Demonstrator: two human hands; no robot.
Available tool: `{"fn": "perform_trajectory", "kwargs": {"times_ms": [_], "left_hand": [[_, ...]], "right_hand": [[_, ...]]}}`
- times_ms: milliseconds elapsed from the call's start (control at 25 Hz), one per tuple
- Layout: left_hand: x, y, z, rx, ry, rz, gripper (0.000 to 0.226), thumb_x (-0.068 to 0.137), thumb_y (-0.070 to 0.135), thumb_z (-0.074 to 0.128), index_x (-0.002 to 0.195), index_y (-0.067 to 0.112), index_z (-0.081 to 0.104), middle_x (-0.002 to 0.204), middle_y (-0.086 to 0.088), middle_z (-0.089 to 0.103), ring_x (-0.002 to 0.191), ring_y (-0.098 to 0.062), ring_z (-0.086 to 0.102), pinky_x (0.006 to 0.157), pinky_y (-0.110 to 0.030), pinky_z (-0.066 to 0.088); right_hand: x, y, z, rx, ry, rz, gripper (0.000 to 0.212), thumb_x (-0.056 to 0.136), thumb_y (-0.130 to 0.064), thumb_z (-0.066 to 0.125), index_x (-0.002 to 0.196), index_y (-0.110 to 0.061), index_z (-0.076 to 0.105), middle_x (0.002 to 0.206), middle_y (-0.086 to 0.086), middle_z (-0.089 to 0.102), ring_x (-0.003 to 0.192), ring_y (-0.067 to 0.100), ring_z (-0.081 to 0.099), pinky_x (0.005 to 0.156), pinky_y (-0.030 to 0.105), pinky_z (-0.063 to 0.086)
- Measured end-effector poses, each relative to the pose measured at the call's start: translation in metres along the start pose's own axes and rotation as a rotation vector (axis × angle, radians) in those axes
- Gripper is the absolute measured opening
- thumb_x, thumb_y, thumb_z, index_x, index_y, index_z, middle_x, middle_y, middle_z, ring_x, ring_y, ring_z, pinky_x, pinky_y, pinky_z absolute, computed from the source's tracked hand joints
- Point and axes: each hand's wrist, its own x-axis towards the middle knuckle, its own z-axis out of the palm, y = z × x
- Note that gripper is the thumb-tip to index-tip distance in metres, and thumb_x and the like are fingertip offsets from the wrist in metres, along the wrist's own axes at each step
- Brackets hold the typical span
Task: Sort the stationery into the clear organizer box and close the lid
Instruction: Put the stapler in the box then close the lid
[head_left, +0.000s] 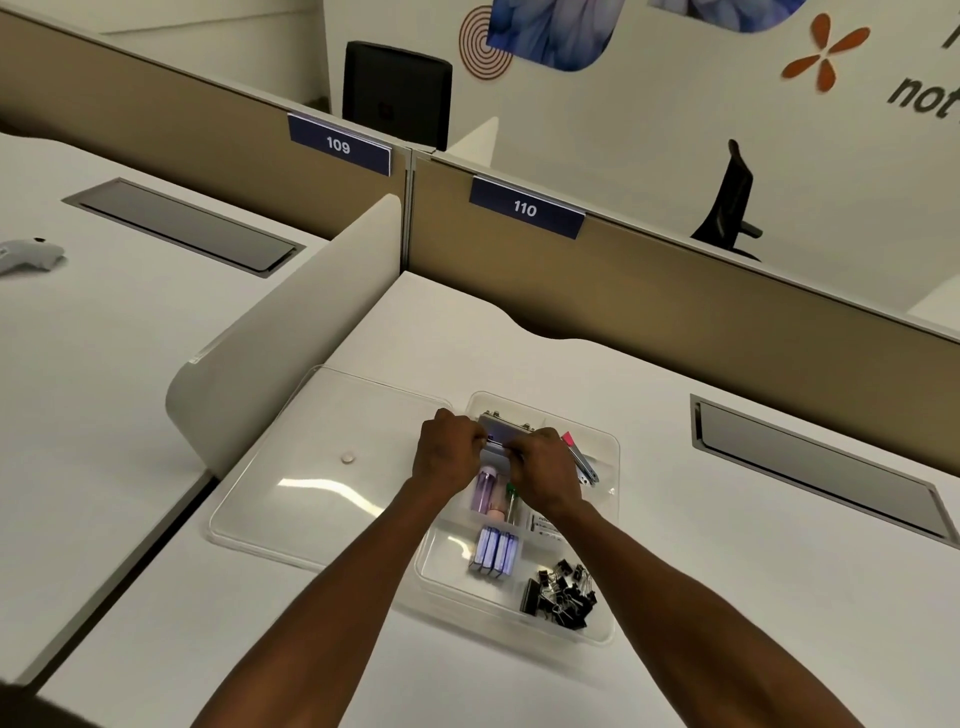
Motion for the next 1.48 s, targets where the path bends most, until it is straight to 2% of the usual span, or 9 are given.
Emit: {"fn": "perform_trajectory", "kwargs": {"times_ms": [200, 440, 680, 840, 1040, 1160, 1240, 1360, 1480], "left_hand": [[0.008, 0.007, -0.003, 0.116, -0.040, -0.005, 0.018, 0.091, 0.027, 0.064, 0.104, 0.020, 0.074, 0.102, -0.007, 0.071, 0.103, -0.025, 0.058, 0.088, -0.034, 0.047], [0.013, 0.016, -0.003, 0.230, -0.090, -0.026, 0.025, 0.088, 0.025, 0.068, 0.111, 0.017, 0.071, 0.109, -0.007, 0.069, 0.108, -0.023, 0.056, 0.091, -0.031, 0.041], [-0.029, -0.010, -0.005, -0.140, 0.125, -0.012, 0.029, 0.094, 0.024, 0.062, 0.121, 0.017, 0.067, 0.134, -0.004, 0.061, 0.127, -0.022, 0.051, 0.105, -0.033, 0.042], [-0.075, -0.054, -0.019, -0.154, 0.316, -0.147, 0.027, 0.091, 0.016, 0.063, 0.118, 0.015, 0.069, 0.128, -0.007, 0.062, 0.125, -0.026, 0.051, 0.102, -0.043, 0.047], [-0.134, -0.105, -0.041, -0.053, 0.416, -0.441, 0.038, 0.086, 0.016, 0.068, 0.124, 0.011, 0.064, 0.142, -0.017, 0.049, 0.139, -0.035, 0.034, 0.107, -0.051, 0.040], [-0.156, -0.126, -0.053, -0.035, 0.372, -0.682, 0.064, 0.084, 0.024, 0.072, 0.141, 0.012, 0.047, 0.159, -0.020, 0.020, 0.149, -0.036, 0.010, 0.117, -0.053, 0.025], [-0.159, -0.133, -0.064, -0.078, 0.281, -0.817, 0.083, 0.084, 0.034, 0.073, 0.152, 0.013, 0.029, 0.162, -0.022, 0.007, 0.150, -0.036, 0.003, 0.120, -0.050, 0.015], [-0.155, -0.133, -0.078, -0.104, 0.212, -0.869, 0.094, 0.084, 0.040, 0.072, 0.155, 0.013, 0.016, 0.160, -0.024, 0.015, 0.148, -0.039, 0.011, 0.119, -0.050, 0.016], [-0.146, -0.131, -0.090, -0.142, 0.310, -0.856, 0.090, 0.082, 0.033, 0.075, 0.153, 0.011, 0.024, 0.150, -0.025, 0.033, 0.137, -0.043, 0.034, 0.112, -0.051, 0.032]], "right_hand": [[-0.004, 0.005, 0.000, 0.037, 0.043, 0.093, 0.020, 0.092, -0.018, 0.060, 0.095, -0.018, 0.080, 0.093, 0.001, 0.078, 0.100, 0.026, 0.054, 0.080, 0.032, 0.041], [-0.001, 0.002, 0.001, 0.071, 0.032, 0.162, 0.021, 0.093, -0.021, 0.060, 0.101, -0.019, 0.079, 0.099, 0.004, 0.076, 0.103, 0.026, 0.060, 0.083, 0.033, 0.047], [-0.045, -0.016, 0.009, 0.223, 0.172, 0.128, 0.030, 0.091, -0.029, 0.068, 0.118, -0.016, 0.071, 0.124, 0.002, 0.067, 0.121, 0.022, 0.052, 0.103, 0.034, 0.041], [-0.082, -0.055, 0.023, 0.266, 0.234, -0.009, 0.031, 0.090, -0.033, 0.067, 0.118, -0.021, 0.070, 0.129, 0.001, 0.065, 0.125, 0.020, 0.053, 0.106, 0.039, 0.045], [-0.113, -0.109, 0.053, -0.043, 0.006, -0.435, 0.038, 0.094, -0.041, 0.057, 0.124, -0.020, 0.065, 0.147, 0.004, 0.054, 0.150, 0.031, 0.028, 0.118, 0.050, 0.023], [-0.118, -0.120, 0.064, -0.220, -0.236, -0.490, 0.042, 0.099, -0.040, 0.046, 0.123, -0.011, 0.064, 0.150, 0.011, 0.048, 0.154, 0.035, 0.005, 0.121, 0.061, -0.003], [-0.120, -0.121, 0.066, -0.276, -0.295, -0.496, 0.045, 0.100, -0.039, 0.042, 0.120, -0.007, 0.065, 0.145, 0.012, 0.051, 0.154, 0.037, 0.002, 0.117, 0.061, -0.015], [-0.119, -0.121, 0.065, -0.320, -0.318, -0.518, 0.048, 0.100, -0.041, 0.039, 0.121, -0.006, 0.065, 0.142, 0.011, 0.053, 0.153, 0.038, 0.003, 0.116, 0.061, -0.016], [-0.118, -0.120, 0.067, -0.282, -0.336, -0.496, 0.052, 0.100, -0.044, 0.038, 0.116, -0.005, 0.068, 0.141, 0.013, 0.054, 0.154, 0.035, 0.006, 0.119, 0.059, -0.014]]}}
